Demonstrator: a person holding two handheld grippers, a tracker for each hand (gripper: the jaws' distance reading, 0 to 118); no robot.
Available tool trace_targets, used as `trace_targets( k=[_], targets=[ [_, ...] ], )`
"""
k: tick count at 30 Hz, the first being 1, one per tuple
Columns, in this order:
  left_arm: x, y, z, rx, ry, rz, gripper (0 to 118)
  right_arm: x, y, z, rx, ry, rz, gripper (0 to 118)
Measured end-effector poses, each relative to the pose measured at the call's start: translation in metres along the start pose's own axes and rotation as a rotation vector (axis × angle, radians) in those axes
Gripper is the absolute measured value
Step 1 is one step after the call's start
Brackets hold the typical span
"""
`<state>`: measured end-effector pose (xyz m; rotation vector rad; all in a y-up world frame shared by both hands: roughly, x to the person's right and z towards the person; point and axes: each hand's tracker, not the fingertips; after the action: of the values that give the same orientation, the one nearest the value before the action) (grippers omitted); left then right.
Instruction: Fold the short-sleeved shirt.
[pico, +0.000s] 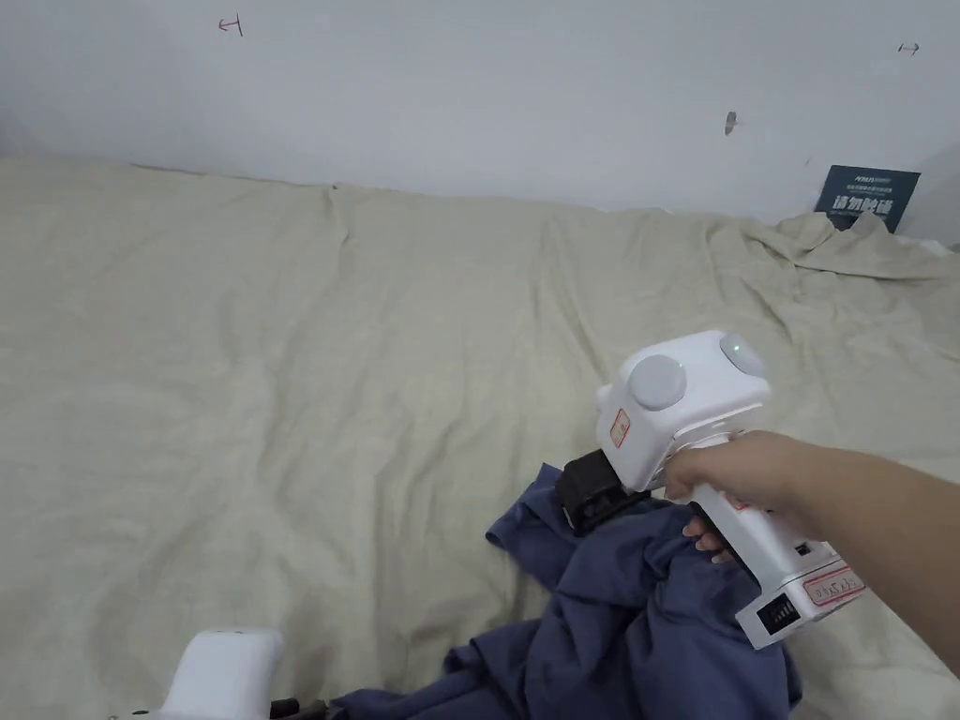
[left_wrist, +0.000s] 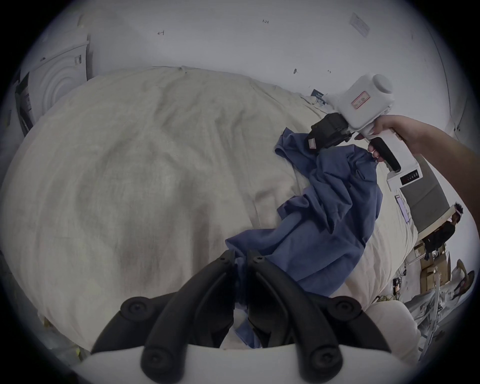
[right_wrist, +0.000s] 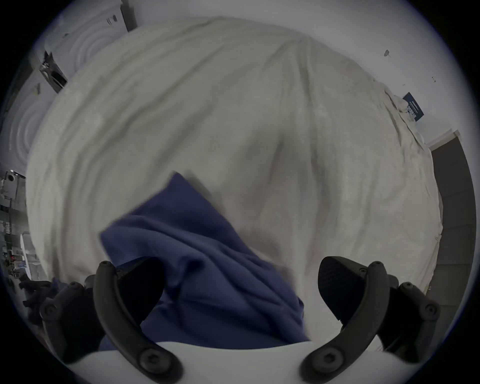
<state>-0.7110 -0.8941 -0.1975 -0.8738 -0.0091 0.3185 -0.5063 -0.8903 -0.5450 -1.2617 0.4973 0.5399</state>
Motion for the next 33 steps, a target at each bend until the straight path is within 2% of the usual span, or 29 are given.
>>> trace_targets(
  k=[3, 5, 6, 7, 8, 11, 13, 15, 17, 22, 25, 30, 33],
  targets=[
    [0.000, -0.002, -0.005, -0.010, -0.014, 0.008, 8, 0.010, -0.005, -0.010, -0.037, 0.020, -0.031, 118],
    [0.001, -0.002, -0.007, -0.014, -0.017, 0.006, 8, 0.019, -0.009, -0.008, -0.022, 0.090, -0.115, 115],
    [0.002, -0.002, -0.008, -0.014, -0.017, 0.003, 8, 0.026, -0.011, -0.003, -0.006, 0.153, -0.155, 95],
    [0.003, -0.002, -0.010, -0.015, -0.017, 0.000, 8, 0.030, -0.013, 0.004, 0.007, 0.194, -0.183, 81],
    [0.003, -0.001, -0.011, -0.016, -0.018, -0.001, 8, 0.032, -0.017, 0.010, 0.020, 0.150, -0.182, 73],
    [0.003, 0.000, -0.011, -0.018, -0.028, 0.014, 8, 0.038, -0.029, 0.031, 0.108, 0.116, -0.129, 18],
    [0.004, 0.001, -0.010, -0.010, -0.025, 0.018, 8, 0.043, -0.042, 0.050, 0.198, 0.143, -0.143, 18],
    [0.003, 0.003, -0.005, -0.003, -0.026, 0.027, 8, 0.050, -0.058, 0.066, 0.247, 0.227, -0.185, 18],
    [0.003, 0.005, 0.000, 0.006, -0.032, 0.038, 8, 0.054, -0.076, 0.084, 0.319, 0.222, -0.211, 18],
    [0.002, 0.014, 0.027, 0.064, -0.048, 0.081, 8, 0.068, -0.127, 0.139, 0.516, 0.350, -0.347, 18],
    [0.004, 0.024, 0.053, 0.161, -0.073, 0.111, 8, 0.075, -0.158, 0.174, 0.610, 0.416, -0.432, 18],
    [0.013, 0.052, 0.109, 0.304, -0.115, 0.074, 8, 0.073, -0.203, 0.237, 0.716, 0.468, -0.489, 18],
    [0.015, 0.077, 0.145, 0.378, -0.152, 0.085, 8, 0.071, -0.221, 0.277, 0.776, 0.450, -0.487, 17]
  ],
)
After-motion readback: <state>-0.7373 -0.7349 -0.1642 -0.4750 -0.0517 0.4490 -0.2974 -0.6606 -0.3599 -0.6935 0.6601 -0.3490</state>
